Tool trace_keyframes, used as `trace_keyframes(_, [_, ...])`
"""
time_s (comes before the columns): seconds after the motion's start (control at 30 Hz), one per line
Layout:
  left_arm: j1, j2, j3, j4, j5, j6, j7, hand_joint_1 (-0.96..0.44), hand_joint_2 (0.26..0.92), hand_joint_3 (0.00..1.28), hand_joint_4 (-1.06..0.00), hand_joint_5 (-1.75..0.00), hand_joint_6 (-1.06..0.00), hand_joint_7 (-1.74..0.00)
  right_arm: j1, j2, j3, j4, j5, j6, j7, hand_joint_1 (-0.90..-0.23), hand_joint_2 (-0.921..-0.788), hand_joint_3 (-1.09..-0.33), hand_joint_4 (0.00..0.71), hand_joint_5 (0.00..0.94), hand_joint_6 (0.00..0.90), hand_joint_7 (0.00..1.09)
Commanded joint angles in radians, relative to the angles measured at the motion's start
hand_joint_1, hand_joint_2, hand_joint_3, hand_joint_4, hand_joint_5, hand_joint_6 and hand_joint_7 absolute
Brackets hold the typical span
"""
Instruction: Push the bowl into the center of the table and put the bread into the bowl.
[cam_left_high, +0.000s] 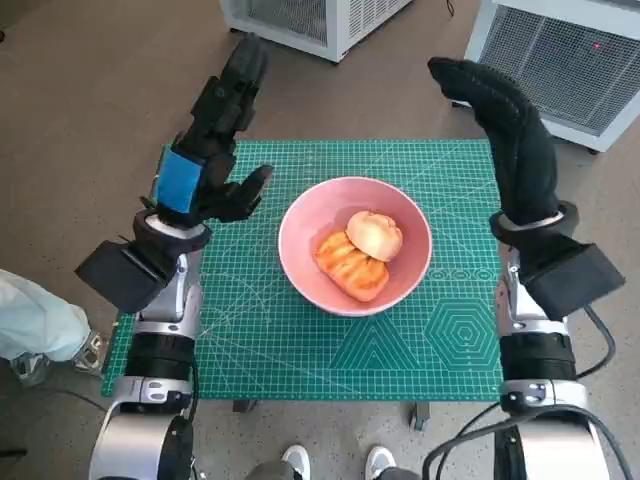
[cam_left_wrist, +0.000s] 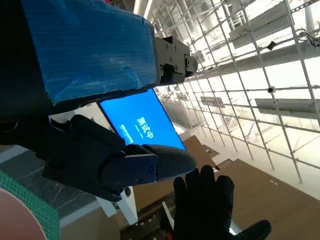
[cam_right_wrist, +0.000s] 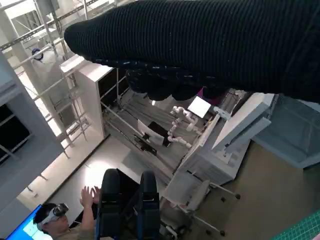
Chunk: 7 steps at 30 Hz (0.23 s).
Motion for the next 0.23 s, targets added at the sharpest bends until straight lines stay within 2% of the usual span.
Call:
trace_keyframes(0.03, [-0.001, 0.016, 0.004, 0.019, 0.015, -0.019, 0.014, -0.78, 0.921, 0.53, -0.08, 0.0, -0.12, -0.05, -0.003, 0.005, 0.002, 0.015, -0.006, 0.007, -0.002, -0.755, -0.921, -0.772, 0.185, 0.0, 0.282, 0.01])
trace_keyframes(0.23, [-0.004, 0.019, 0.003, 0.025, 0.006, -0.018, 0.012, -0.78, 0.921, 0.52, -0.08, 0.0, -0.12, -0.05, -0.007, 0.007, 0.001, 0.025, -0.006, 0.006, -0.004, -0.754, -0.921, -0.77, 0.179, 0.0, 0.28, 0.01])
